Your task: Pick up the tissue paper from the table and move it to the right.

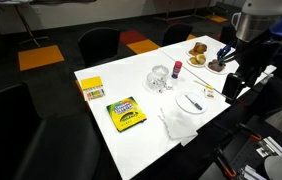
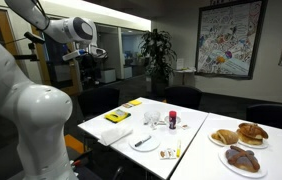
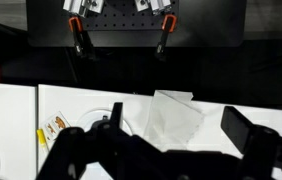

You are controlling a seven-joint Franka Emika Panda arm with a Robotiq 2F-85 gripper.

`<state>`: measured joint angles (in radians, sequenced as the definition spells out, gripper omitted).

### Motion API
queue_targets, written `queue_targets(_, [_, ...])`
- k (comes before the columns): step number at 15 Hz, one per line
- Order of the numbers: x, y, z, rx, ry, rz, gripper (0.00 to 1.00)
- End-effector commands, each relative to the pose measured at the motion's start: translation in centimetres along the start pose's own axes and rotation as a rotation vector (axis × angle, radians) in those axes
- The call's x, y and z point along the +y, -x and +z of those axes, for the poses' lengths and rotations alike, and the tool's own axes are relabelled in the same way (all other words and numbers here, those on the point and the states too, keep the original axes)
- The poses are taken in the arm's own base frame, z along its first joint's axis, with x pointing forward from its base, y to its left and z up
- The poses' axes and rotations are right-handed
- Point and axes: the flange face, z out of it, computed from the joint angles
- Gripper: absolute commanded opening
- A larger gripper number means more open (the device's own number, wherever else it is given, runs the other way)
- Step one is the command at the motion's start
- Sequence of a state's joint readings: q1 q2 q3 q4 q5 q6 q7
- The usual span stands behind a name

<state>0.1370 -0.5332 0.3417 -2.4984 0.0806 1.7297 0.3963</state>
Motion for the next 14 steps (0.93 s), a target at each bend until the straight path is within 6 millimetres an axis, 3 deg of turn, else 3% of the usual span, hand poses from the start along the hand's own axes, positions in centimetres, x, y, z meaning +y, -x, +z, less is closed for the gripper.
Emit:
queue_targets(1, [0.0,0.0,-0.07,-0.001,0.0,0.0,1.0])
queue_targets(11, [-0.25,-0.04,0.17,0.004,0.008,-0.003,1.0])
queue_targets(14, [0.48,-0.33,0.43,0.104,0.053,0.0,1.0])
